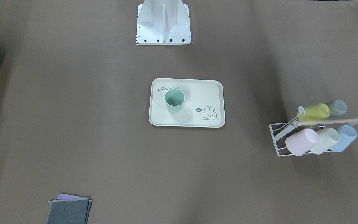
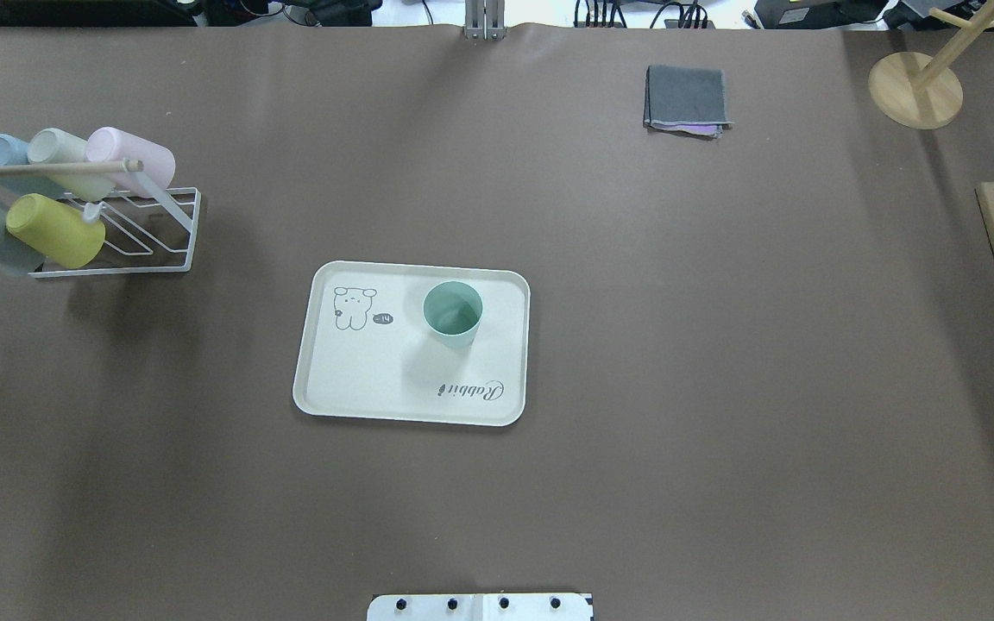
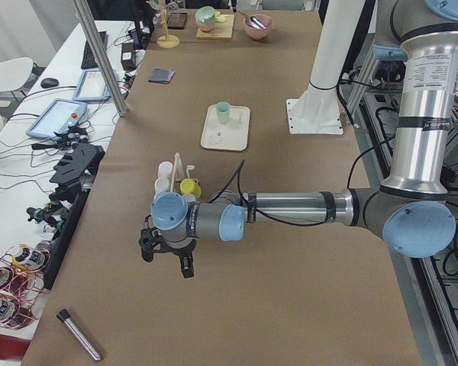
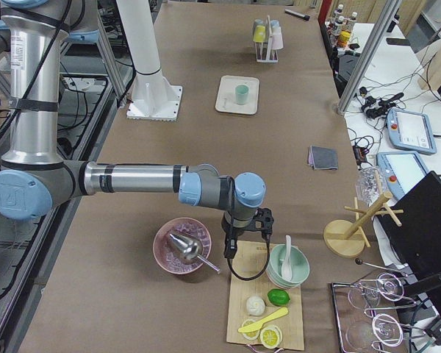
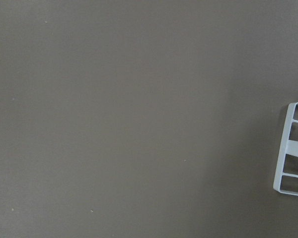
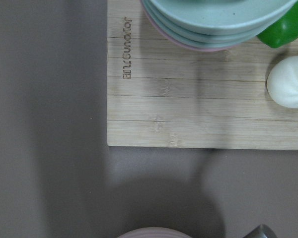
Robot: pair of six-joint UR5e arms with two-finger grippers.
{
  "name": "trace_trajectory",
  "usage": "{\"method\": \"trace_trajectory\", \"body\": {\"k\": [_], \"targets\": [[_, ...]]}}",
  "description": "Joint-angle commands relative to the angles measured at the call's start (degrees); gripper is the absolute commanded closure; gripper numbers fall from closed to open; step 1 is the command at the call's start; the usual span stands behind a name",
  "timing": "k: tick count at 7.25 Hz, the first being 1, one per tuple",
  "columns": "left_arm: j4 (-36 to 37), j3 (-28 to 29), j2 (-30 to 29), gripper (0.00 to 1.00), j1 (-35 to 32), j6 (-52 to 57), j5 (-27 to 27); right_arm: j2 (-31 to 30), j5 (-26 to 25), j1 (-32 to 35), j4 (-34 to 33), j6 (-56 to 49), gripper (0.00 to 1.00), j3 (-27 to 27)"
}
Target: Pick up and place green cup on tray
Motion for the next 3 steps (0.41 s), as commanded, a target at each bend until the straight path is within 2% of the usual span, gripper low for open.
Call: {"method": "trace_trajectory", "body": {"k": [1,3], "targets": [[0.1,-1.9,0.3,0.02,-0.1,0.1,0.8,0.0,0.0,0.0,0.1,0.0,0.0,-0.1],[0.1,-2.2,0.9,0.02,-0.1,0.1,0.8,0.0,0.1,0.0,0.1,0.0,0.0,-0.3]]}}
